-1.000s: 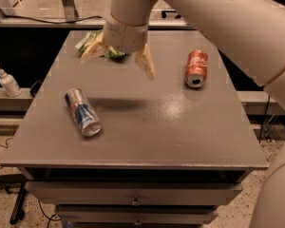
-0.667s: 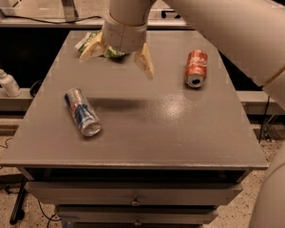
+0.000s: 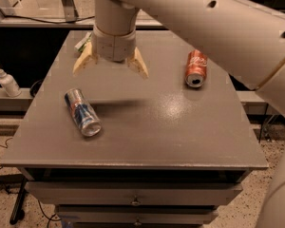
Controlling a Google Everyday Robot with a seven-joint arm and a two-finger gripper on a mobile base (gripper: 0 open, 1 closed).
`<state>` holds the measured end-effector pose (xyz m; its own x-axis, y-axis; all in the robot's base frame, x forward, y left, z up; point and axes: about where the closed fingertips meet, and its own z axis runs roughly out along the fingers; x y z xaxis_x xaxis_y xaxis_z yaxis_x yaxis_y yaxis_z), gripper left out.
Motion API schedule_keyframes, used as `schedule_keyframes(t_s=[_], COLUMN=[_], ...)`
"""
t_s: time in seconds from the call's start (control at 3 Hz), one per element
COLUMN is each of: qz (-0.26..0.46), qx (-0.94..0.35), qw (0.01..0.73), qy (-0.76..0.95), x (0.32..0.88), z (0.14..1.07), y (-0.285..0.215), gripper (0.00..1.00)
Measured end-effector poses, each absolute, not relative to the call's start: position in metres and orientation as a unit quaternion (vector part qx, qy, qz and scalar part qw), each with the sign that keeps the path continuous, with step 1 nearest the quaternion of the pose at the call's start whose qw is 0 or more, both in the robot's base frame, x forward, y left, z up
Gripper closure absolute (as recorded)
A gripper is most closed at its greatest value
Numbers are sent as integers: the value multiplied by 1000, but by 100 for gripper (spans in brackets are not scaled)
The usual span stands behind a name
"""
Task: Place redbull can upright
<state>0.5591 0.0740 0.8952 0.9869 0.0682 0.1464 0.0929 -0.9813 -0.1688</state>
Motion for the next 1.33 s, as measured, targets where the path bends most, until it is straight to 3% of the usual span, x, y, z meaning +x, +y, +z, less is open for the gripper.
schedule_keyframes(t_s=[1.33], qz=[-36], qx=[-977], qw=[90], qy=[-188], x=[521], z=[846], y=[119], gripper=[0])
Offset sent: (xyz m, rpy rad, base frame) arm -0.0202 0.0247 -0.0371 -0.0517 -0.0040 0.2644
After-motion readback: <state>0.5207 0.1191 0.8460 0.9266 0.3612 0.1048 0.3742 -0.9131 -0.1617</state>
